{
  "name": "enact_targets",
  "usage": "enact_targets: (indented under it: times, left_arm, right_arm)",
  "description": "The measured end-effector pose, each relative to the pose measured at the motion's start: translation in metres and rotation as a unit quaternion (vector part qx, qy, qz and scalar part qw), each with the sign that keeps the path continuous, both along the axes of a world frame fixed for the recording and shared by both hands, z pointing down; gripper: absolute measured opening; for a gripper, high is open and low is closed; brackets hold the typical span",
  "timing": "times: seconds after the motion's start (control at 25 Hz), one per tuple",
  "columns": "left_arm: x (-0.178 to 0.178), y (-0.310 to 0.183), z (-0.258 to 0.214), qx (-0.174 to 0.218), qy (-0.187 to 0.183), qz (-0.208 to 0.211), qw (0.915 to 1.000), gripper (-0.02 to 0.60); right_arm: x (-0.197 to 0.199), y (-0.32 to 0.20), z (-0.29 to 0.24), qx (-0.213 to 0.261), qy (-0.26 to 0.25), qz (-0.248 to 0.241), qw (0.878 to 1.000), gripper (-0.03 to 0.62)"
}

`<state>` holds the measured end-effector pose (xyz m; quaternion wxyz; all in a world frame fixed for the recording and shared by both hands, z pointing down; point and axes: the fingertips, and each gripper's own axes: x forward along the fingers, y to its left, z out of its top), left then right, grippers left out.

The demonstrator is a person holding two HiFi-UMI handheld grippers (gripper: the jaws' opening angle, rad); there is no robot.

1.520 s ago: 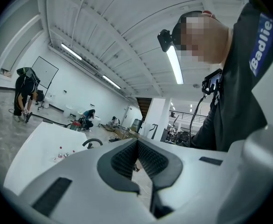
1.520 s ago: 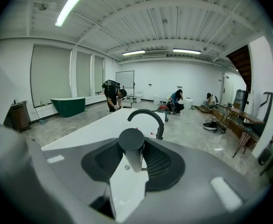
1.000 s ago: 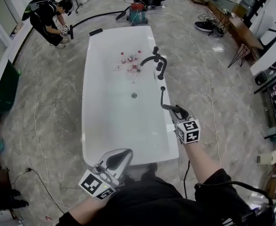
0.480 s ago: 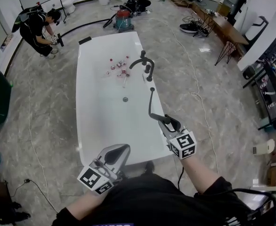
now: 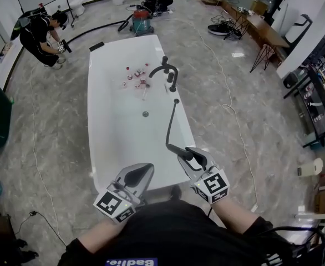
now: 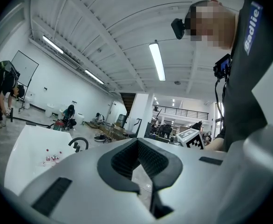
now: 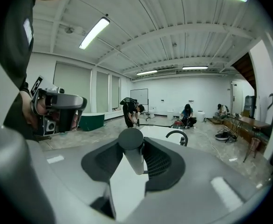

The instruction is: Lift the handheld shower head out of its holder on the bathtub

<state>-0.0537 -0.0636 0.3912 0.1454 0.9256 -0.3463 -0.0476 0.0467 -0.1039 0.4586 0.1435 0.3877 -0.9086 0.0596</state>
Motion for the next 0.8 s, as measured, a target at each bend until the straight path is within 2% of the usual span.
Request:
enact_targets:
  times: [0.28, 0.48, 0.8]
  left_arm:
    - [0.015, 0.004, 0.001, -0.006, -0.008, 0.023, 0.9997, 0.000]
    - [0.029, 0.005, 0.000, -0.002, -0.009, 0.038, 0.9992, 0.000]
    - [0.039, 0.003, -0.004, 0.001, -0.009, 0.037, 0.9993, 0.000]
  right_arm:
    - [-0.015, 0.029, -0.022, 0.001, -0.021, -0.023, 1.000, 0.133]
    - [-0.022, 0.039, -0.032, 0.024, -0.019, -0.039, 0.999, 0.133]
    - [-0.009, 0.029, -0.028, -0.003, -0.042, -0.032, 0.999, 0.133]
